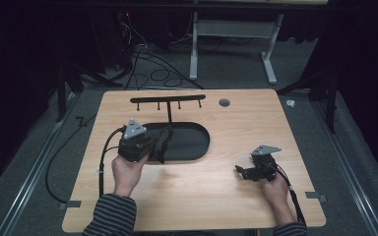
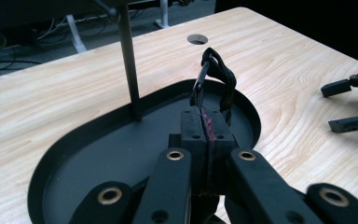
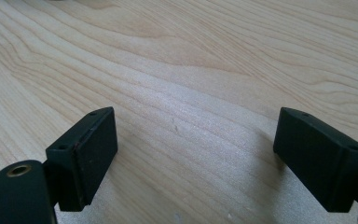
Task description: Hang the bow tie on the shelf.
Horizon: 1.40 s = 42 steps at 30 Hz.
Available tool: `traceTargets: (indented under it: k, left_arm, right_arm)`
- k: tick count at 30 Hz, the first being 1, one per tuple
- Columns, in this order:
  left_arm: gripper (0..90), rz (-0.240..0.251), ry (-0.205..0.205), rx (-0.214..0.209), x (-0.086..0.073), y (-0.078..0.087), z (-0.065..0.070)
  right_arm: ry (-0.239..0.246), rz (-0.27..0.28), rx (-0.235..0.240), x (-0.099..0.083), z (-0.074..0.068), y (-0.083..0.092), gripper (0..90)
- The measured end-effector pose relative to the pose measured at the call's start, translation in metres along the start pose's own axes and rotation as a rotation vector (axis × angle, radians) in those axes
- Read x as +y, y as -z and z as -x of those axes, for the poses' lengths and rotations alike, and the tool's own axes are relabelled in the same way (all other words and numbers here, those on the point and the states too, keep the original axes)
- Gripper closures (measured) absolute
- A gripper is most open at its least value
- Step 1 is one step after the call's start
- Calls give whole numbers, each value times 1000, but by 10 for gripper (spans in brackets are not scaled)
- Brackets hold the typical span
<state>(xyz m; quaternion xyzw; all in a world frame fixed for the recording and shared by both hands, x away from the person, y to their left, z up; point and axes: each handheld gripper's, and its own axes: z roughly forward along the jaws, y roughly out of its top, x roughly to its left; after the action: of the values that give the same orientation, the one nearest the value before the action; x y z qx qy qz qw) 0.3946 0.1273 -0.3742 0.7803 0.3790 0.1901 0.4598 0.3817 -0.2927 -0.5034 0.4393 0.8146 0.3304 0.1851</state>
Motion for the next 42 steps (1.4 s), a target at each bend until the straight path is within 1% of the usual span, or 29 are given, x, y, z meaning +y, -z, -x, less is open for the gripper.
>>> traceTargets:
  k: [4, 7, 9, 16, 23, 29, 35, 37, 39, 42]
  left_arm:
    - [892, 0, 1, 8, 5, -2, -2]
    - [892, 5, -1, 24, 10, -4, -4]
    - [892, 8, 2, 24, 11, -4, -5]
    - [892, 14, 3, 47, 20, -8, -11]
    - [892, 43, 20, 61, 28, -11, -17]
    - [892, 63, 9, 94, 39, -13, -22]
    - [892, 80, 20, 135, 43, -18, -28]
    - [892, 83, 33, 144, 43, -20, -31]
    - [892, 79, 49, 150, 43, -22, -35]
    - [891, 73, 56, 164, 42, -25, -39]
  right_arm:
    - [0, 0, 0, 0, 0, 0, 144]
    - [1, 0, 0, 0, 0, 0, 143]
    - [1, 0, 0, 0, 0, 0, 144]
    - [1, 0, 0, 0, 0, 0, 144]
    - [0, 0, 0, 0, 0, 0, 144]
    - [0, 0, 0, 0, 0, 0, 144]
    - [0, 0, 0, 0, 0, 0, 144]
    - [1, 0, 0, 0, 0, 0, 144]
    - [0, 0, 0, 0, 0, 0, 144]
    - [0, 0, 0, 0, 0, 0, 144]
